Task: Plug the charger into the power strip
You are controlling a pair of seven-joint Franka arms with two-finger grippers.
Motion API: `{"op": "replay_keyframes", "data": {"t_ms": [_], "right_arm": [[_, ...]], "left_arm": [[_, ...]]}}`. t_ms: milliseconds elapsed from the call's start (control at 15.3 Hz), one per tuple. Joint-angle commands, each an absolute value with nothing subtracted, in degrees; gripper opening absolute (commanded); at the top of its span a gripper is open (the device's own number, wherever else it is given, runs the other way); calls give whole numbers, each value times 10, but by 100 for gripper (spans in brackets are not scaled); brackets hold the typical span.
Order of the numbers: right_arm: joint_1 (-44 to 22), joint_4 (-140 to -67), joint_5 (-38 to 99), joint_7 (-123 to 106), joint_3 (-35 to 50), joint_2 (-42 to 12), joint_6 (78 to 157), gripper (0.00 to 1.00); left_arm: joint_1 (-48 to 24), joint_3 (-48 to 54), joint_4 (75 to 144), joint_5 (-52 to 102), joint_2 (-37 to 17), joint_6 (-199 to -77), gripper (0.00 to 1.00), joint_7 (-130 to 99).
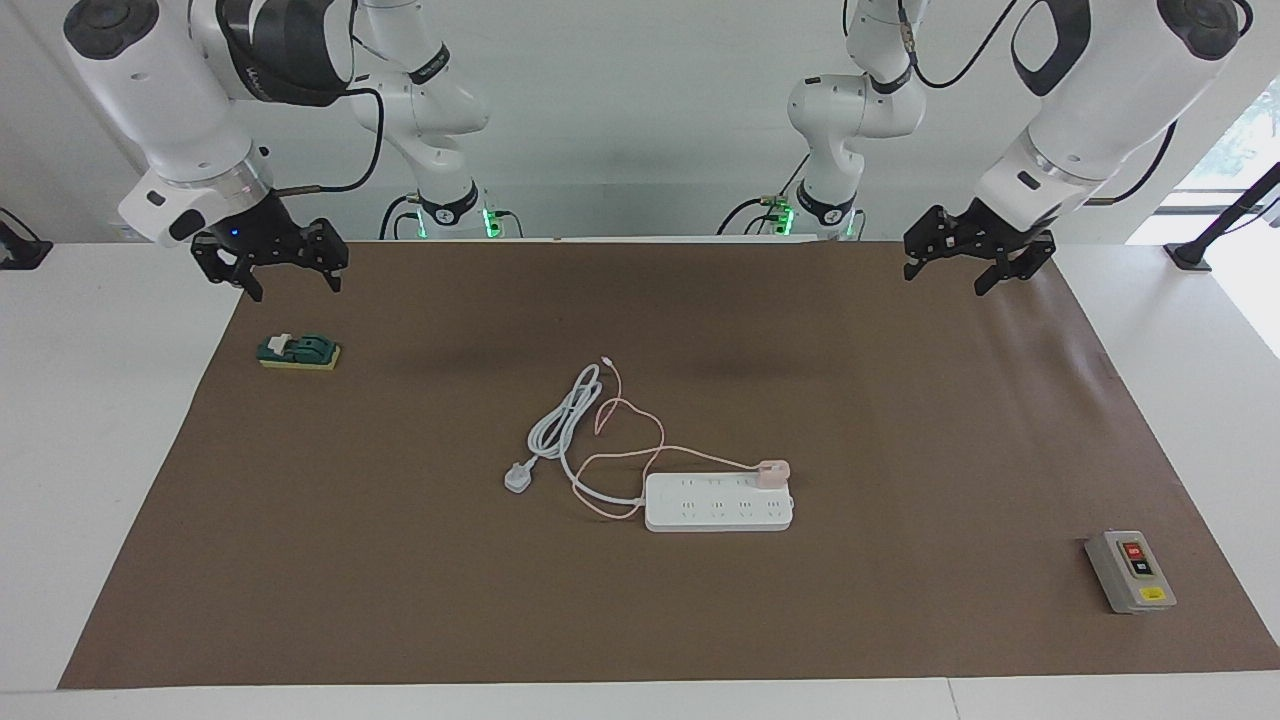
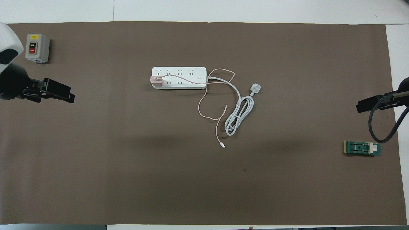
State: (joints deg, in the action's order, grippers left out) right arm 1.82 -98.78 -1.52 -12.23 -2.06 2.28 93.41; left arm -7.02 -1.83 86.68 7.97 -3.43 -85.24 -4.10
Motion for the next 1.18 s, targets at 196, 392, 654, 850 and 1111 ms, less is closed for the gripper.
{"op": "replay_keyframes", "data": {"t_ms": [196, 392, 654, 850, 1111], "right_arm": [[25, -1001, -25, -129, -15, 35, 938, 100], [25, -1001, -25, -129, -15, 36, 938, 100], [25, -1001, -25, -129, -15, 35, 938, 100], [25, -1001, -25, -129, -15, 35, 938, 100], [25, -1001, -25, -129, -15, 35, 937, 100]], "left_arm": [[-50, -13, 887, 69, 0, -806, 100, -135], [-49, -11, 883, 63, 1, -813, 100, -134], [-49, 19, 860, -17, -3, -766, 100, -127], [-28, 19, 826, -24, -17, -738, 100, -108], [-17, 20, 835, -21, -5, -734, 100, -77]]}}
